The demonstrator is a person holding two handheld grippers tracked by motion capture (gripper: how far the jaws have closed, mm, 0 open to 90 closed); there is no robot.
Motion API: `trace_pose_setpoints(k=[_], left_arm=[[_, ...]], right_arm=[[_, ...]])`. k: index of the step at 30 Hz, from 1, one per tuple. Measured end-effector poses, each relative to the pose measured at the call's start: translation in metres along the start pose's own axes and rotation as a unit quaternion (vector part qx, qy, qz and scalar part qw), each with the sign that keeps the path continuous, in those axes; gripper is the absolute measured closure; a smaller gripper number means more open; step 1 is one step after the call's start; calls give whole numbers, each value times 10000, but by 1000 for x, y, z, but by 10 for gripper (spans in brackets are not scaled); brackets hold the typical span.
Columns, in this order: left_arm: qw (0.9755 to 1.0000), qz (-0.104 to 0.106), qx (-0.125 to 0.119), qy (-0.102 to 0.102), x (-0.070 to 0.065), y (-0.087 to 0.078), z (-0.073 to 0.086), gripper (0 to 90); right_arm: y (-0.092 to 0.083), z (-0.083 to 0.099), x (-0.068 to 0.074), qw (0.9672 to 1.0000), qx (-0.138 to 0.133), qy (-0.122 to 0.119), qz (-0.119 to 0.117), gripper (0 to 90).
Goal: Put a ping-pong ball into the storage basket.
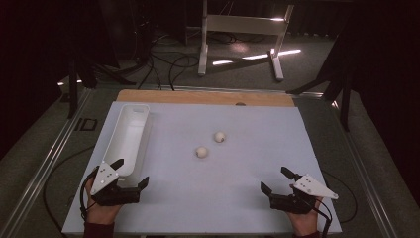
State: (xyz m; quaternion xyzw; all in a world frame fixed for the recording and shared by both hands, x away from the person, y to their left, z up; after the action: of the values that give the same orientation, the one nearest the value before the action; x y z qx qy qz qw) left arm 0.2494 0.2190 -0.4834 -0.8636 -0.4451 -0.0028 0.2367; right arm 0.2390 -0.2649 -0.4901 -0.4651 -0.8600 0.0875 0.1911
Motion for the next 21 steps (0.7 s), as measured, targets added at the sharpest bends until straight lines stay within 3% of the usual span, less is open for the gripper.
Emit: trace_pose_setpoints(k=[21], left_arm=[[10000,-49,37,-53,1,3,-3,0]], right_arm=[[-1,-1,1,10000,15,14,13,78]])
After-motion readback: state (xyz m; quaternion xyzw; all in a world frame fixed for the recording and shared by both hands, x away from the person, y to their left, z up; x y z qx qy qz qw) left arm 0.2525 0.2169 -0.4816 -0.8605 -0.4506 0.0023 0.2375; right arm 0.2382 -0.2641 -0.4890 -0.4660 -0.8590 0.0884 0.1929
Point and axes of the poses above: each handheld gripper's, and its own axes: y roughly forward along the jaws, z roughly out of its underside, x roughly to its left, the point moved 3 cm from there along y, roughly forward along the jaws, and after that the axes turned 13 degrees about y, right-handed, at the moved point
